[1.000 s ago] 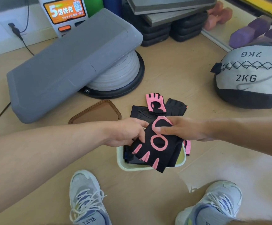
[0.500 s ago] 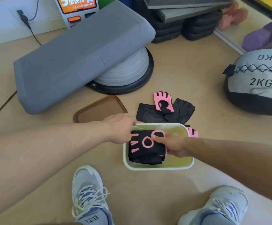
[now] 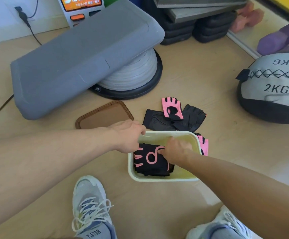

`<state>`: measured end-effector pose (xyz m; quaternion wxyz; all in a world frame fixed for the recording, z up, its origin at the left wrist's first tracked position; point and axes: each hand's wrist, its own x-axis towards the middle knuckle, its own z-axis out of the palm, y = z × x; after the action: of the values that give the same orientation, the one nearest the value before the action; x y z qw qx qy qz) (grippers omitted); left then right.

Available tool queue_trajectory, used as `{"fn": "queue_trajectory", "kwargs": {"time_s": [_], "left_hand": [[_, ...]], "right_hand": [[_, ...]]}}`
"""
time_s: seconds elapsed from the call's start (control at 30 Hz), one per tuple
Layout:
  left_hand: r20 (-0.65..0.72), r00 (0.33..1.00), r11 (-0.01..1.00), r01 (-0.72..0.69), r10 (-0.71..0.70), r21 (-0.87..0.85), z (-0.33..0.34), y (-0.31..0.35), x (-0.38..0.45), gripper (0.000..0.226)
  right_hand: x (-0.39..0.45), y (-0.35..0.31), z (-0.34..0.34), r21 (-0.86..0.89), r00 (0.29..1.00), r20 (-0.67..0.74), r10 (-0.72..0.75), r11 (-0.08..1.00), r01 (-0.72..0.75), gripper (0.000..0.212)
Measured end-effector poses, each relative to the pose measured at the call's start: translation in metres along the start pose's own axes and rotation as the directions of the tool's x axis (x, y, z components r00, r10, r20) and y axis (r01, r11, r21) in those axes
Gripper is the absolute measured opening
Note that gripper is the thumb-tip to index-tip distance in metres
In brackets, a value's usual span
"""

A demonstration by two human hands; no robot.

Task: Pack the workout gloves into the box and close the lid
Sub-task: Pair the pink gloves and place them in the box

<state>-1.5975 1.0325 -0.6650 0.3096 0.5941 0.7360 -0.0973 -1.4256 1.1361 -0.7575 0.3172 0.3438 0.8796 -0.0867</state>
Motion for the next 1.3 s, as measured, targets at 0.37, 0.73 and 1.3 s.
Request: {"fn": "queue_trajectory", "kwargs": {"time_s": [0.37, 0.73, 1.3], "left_hand": [[-0.033, 0.999, 0.999, -0.023, 0.025, 0.044, -0.001, -0.001, 0.003, 0.054], [-0.090, 0.994, 0.997, -0.054, 0.059, 0.059, -0.008, 0.010, 0.010, 0.049], [-0.146, 0.989, 0.997, 0.045, -0.035, 0.067, -0.031, -0.011, 0.020, 0.067]], "right_hand": [[0.011, -0.026, 0.031, 0.268, 0.957, 0.129, -0.259, 0.938, 0.218, 0.039], [0.019, 0.093, -0.109, 0.972, 0.932, -0.227, 0.282, 0.122, 0.200, 0.010], [0.038, 0.126, 0.089, 0.839, 0.727, 0.279, 0.627, 0.208, -0.502, 0.023]]}}
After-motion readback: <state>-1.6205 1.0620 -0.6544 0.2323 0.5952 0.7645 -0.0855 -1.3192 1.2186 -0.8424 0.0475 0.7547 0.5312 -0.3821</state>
